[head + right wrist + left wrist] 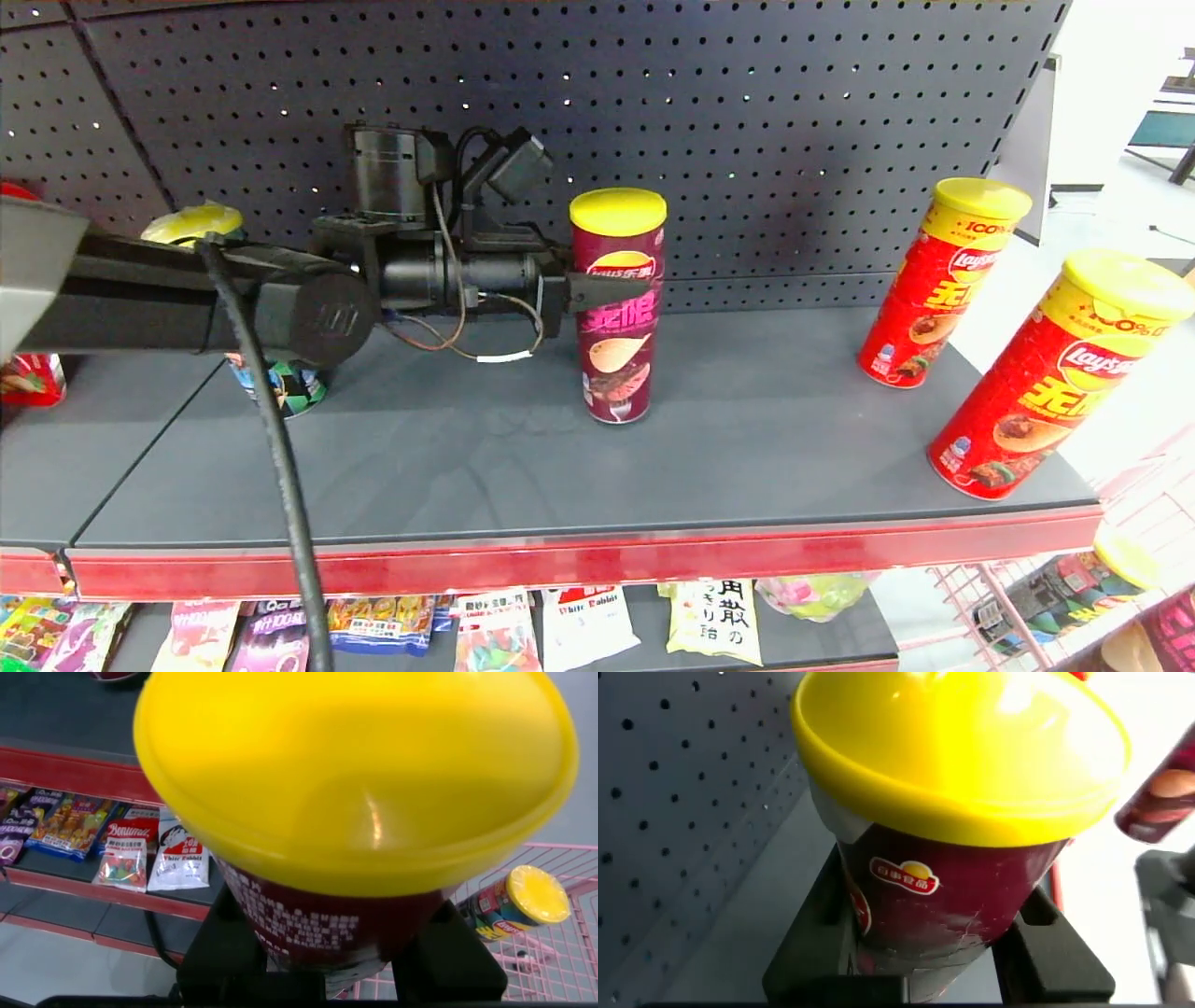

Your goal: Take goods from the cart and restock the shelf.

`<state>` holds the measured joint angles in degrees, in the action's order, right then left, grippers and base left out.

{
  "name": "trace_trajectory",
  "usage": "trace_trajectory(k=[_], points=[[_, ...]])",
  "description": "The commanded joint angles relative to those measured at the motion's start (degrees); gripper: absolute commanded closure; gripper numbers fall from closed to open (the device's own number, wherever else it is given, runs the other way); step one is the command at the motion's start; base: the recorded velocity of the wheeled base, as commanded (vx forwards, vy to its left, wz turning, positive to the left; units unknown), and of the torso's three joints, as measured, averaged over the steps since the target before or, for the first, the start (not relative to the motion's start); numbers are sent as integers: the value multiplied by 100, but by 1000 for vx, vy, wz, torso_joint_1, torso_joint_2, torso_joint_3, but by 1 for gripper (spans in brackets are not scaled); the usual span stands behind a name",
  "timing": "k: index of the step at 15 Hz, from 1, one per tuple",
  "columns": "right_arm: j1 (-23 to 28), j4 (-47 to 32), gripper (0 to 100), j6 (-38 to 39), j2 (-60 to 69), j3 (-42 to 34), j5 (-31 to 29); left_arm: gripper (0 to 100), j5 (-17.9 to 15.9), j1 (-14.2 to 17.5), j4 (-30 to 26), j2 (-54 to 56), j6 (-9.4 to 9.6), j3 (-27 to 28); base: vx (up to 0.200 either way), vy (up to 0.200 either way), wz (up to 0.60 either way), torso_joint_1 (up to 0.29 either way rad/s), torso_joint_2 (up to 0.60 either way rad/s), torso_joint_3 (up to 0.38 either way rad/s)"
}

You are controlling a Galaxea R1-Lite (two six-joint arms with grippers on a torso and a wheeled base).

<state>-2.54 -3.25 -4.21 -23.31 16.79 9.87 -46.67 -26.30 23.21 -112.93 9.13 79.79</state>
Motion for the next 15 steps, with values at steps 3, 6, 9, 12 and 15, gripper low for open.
trace_trajectory(k=[3, 6, 9, 12, 15], points=[[-10, 0, 100, -1, -16, 44, 15, 100, 61, -227, 61, 1142, 36, -1405, 0, 0, 0, 0, 0, 0], [-10, 0, 100, -1, -25, 70, 15, 100, 140, -253, 61, 1467, 36, -1958, 0, 0, 0, 0, 0, 0], [-19, 0, 100, -1, -25, 70, 15, 100, 193, -253, 368, 1581, 36, -2319, 0, 0, 0, 0, 0, 0], [-19, 0, 100, -1, -25, 79, 15, 100, 202, -253, 606, 1573, 10, -2512, 0, 0, 0, 0, 0, 0], [-19, 0, 100, -1, -16, 79, 15, 100, 219, -253, 658, 1546, 19, -2565, 0, 0, 0, 0, 0, 0]])
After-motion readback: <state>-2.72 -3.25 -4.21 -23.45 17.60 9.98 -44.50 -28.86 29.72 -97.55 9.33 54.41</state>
